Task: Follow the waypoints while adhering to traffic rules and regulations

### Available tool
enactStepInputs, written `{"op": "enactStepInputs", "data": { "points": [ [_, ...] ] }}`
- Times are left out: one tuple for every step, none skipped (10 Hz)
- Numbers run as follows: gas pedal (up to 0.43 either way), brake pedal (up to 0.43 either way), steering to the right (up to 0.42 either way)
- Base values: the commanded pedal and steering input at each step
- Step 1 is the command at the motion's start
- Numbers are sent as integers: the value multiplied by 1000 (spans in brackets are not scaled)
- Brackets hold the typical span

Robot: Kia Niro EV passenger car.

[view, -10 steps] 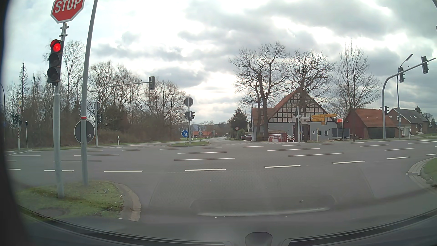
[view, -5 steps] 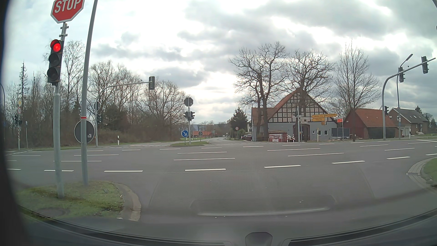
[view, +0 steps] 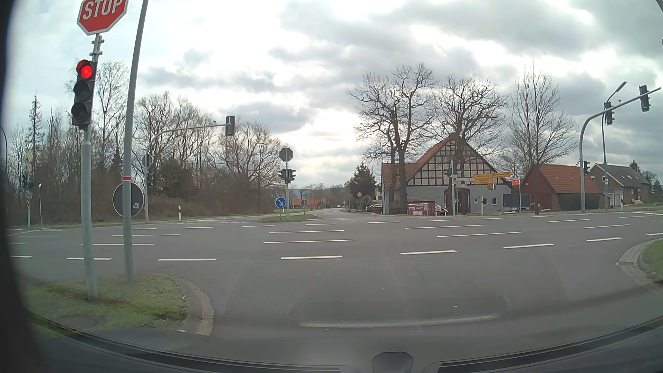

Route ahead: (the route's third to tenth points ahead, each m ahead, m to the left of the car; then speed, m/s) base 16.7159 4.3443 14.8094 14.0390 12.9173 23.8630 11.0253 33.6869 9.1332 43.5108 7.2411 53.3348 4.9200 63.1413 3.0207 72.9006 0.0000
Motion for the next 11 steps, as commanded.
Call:
{"op": "enactStepInputs", "data": {
  "points": [
    [0,232,-2],
    [0,232,-2],
    [0,232,-2],
    [0,232,-3],
    [0,232,-3],
    [0,232,-2],
    [0,232,-2],
    [0,232,-2],
    [0,232,-2],
    [0,232,-2],
    [0,232,-2]
  ]
}}
